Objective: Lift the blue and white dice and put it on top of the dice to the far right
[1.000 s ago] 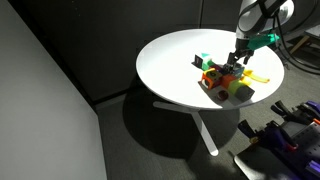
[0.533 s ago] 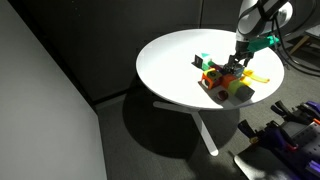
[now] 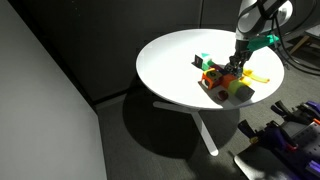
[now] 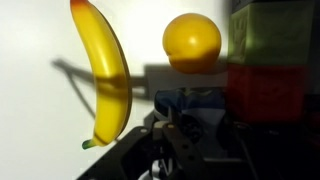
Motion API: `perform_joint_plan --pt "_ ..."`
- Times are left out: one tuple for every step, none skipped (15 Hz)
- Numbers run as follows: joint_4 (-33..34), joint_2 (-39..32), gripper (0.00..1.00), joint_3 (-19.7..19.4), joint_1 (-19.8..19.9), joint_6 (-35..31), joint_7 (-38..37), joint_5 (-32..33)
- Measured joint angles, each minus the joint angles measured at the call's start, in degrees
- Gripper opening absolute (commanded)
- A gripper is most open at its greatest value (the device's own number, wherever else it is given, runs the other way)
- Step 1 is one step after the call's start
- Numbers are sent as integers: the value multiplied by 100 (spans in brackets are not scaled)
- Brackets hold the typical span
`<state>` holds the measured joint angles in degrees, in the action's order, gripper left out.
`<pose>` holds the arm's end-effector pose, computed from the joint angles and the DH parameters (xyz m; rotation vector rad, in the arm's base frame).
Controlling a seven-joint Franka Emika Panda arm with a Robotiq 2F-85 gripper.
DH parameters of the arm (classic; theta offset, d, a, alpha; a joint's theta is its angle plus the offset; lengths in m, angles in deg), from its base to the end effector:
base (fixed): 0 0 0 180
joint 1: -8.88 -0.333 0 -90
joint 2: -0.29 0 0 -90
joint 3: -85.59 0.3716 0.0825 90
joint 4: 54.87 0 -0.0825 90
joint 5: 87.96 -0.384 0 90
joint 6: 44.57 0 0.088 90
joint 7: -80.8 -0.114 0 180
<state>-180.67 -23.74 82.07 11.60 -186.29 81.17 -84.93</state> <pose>0.5588 -0.0609 0.2234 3.0855 -0.0850 -0.2229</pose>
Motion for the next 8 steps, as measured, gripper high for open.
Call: perform_joint_plan --pt "3 26 4 0 0 35 0 5" --pt "8 61 4 0 -1 83 0 15" --pt "18 108 7 -1 -3 156 0 39" --pt "31 168 4 -1 -4 249 0 80" --pt "45 227 5 -1 -6 335 -1 119" --pt "59 292 6 -2 -9 432 -3 162" --pt "79 355 6 -2 -13 530 -6 210" --pt "106 413 6 -3 -19 637 -6 241"
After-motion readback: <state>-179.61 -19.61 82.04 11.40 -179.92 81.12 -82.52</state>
